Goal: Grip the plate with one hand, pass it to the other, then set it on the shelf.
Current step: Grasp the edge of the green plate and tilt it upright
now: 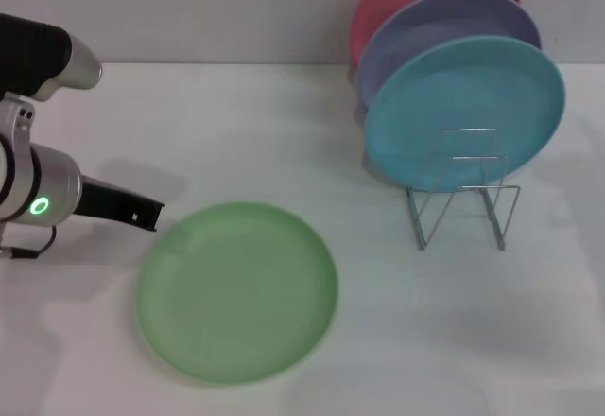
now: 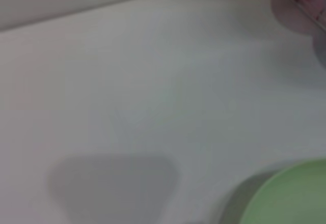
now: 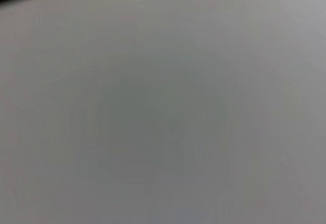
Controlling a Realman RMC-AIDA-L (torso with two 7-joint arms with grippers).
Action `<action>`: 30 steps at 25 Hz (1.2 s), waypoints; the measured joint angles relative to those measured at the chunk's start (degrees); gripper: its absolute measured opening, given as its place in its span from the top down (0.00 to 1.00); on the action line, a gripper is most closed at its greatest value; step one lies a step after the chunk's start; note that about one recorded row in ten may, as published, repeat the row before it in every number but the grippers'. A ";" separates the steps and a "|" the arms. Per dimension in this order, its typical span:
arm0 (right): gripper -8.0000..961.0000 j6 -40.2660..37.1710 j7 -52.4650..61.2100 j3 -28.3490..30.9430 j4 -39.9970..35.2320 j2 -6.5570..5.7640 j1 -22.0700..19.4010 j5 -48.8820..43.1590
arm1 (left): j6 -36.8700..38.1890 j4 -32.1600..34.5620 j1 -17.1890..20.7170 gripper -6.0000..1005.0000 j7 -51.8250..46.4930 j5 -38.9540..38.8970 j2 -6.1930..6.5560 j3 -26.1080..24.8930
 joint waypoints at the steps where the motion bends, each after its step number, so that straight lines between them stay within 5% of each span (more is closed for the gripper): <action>1: 0.15 0.00 0.00 0.00 0.00 0.00 0.00 0.00 | 0.00 0.00 0.00 0.95 0.00 0.00 0.00 0.00; 5: 0.15 0.34 0.08 0.64 0.07 -0.30 3.18 -2.99 | 0.20 -1.58 0.50 1.00 0.23 0.05 -0.08 0.33; 14: 0.15 2.82 0.11 2.56 -0.60 -0.08 2.67 -2.79 | -7.11 -7.28 2.12 0.99 0.27 -2.14 -0.07 0.03; 19: 0.15 3.25 0.14 3.00 -1.21 -0.05 2.14 -2.76 | -5.79 -3.51 1.07 0.99 -2.42 0.21 -0.13 0.56; 30: 0.15 3.42 0.17 3.02 -2.03 -0.03 1.81 -2.77 | -5.84 3.19 -2.14 0.59 -5.18 3.42 -0.20 1.25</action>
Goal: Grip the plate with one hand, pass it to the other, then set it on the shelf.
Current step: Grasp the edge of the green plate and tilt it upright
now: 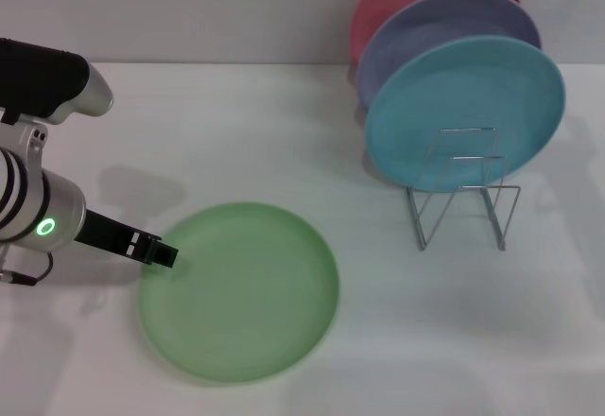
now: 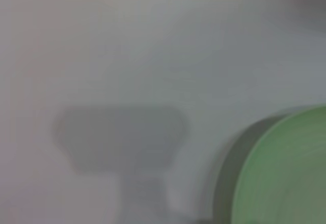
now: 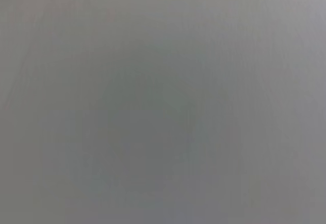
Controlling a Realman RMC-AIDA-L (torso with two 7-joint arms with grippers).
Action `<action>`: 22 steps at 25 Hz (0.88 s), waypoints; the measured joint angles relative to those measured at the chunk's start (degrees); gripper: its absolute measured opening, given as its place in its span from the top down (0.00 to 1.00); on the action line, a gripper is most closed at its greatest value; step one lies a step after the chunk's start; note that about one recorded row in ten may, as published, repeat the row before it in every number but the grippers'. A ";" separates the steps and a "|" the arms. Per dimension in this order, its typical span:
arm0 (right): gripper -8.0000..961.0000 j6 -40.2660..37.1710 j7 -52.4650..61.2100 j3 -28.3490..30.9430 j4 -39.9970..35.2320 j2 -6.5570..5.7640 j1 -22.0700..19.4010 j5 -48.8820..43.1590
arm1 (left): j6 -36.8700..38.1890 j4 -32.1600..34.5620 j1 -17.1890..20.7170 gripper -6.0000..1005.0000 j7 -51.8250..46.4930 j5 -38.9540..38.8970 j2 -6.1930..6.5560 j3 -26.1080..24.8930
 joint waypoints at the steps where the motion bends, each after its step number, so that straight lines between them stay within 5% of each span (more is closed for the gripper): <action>1: 0.15 0.00 0.00 0.00 0.00 0.00 0.00 0.00 | 0.00 0.00 0.00 0.55 0.00 0.00 0.00 0.00; 5: 0.15 0.36 0.00 0.00 -0.24 0.00 0.02 0.00 | -0.50 0.40 -0.04 0.37 -0.06 -0.09 -0.06 0.02; 7: 0.15 0.49 0.00 0.00 -0.24 0.00 0.03 0.00 | -0.52 0.82 -0.07 0.17 -0.14 -0.10 -0.05 0.02; 22: 0.15 0.59 0.00 0.00 -0.33 0.17 -0.36 -0.01 | -0.83 2.78 -0.39 0.18 -0.58 -0.12 -0.02 -0.21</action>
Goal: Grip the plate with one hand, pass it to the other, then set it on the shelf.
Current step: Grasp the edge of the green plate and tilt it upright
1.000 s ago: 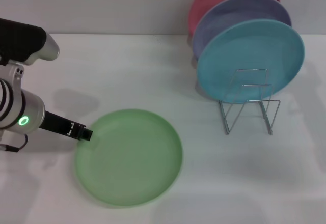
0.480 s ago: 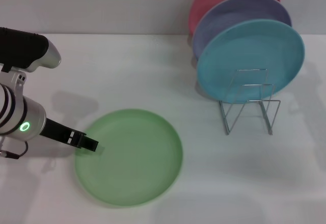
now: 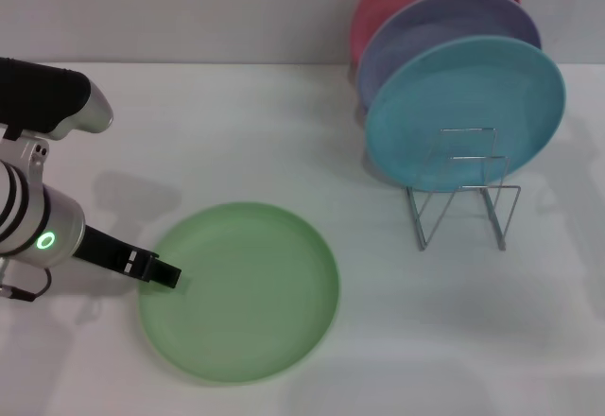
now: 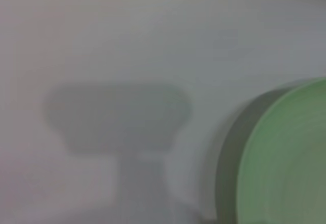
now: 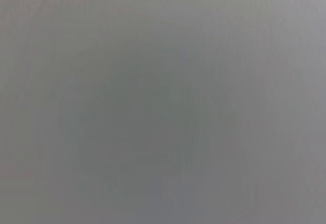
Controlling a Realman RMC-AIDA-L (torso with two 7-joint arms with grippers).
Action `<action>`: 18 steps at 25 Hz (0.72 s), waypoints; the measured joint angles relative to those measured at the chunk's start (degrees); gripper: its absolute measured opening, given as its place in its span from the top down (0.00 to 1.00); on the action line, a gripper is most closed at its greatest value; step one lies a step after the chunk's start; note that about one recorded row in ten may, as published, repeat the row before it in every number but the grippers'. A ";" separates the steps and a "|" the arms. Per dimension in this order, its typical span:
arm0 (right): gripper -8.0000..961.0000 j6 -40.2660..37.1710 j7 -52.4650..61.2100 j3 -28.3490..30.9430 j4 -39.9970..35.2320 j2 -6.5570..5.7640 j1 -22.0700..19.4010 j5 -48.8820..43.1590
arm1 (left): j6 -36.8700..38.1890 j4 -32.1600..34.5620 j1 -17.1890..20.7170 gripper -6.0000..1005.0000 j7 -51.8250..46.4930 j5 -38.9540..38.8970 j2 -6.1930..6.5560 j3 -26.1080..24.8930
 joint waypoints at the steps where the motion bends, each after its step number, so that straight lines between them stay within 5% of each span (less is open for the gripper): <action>1: 0.15 0.00 0.00 0.00 0.00 0.00 -0.02 0.00 | 0.00 0.25 -0.04 0.19 -0.02 0.01 -0.01 -0.10; 10: 0.15 -0.03 0.00 0.00 0.01 0.00 -0.06 0.00 | 0.00 0.50 -0.29 0.22 -0.05 0.01 -0.03 -0.24; 13: 0.15 -0.03 0.00 0.00 0.01 0.01 -0.06 0.00 | 0.00 0.51 -0.36 0.40 -0.05 0.34 -0.02 0.09; 18: 0.15 -0.14 0.00 0.00 0.03 0.00 0.00 0.00 | 0.08 0.67 -0.57 0.46 0.26 0.44 -0.02 0.19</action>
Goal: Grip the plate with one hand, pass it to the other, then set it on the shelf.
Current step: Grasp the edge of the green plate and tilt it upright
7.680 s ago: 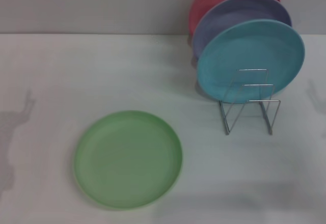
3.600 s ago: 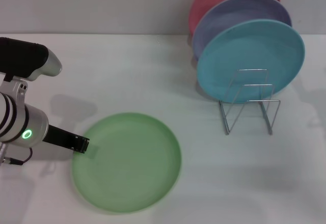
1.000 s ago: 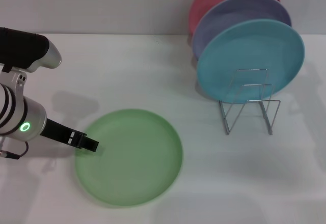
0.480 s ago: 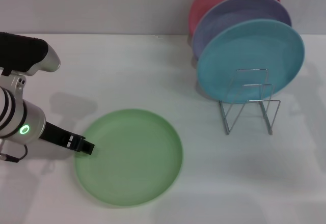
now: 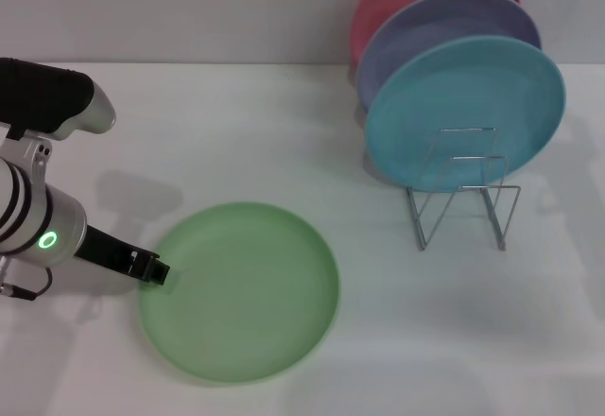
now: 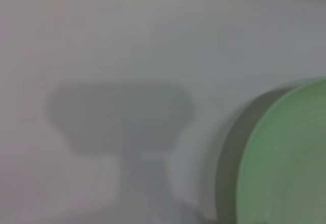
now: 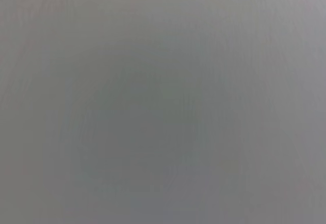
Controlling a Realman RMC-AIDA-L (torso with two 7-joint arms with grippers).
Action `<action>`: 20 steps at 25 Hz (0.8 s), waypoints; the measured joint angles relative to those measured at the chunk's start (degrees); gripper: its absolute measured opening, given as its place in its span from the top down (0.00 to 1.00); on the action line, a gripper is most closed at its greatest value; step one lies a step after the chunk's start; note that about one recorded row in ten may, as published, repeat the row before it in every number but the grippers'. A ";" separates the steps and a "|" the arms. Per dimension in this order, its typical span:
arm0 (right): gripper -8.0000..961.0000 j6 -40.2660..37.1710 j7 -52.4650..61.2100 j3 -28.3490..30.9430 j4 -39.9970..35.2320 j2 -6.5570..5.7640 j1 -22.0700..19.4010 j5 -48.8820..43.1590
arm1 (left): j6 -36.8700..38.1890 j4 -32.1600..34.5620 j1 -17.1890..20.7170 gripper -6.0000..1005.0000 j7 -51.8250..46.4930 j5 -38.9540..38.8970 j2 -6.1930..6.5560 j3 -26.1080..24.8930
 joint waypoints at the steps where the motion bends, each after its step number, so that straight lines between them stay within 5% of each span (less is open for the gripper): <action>1: 0.15 0.00 0.00 0.00 0.00 0.00 0.00 0.00 | 0.00 0.00 0.00 0.49 0.00 0.00 0.00 0.00; 20: 0.15 -0.48 0.00 0.09 -0.03 0.00 -0.21 0.00 | -0.16 -0.54 -0.86 0.92 0.40 0.00 0.13 0.67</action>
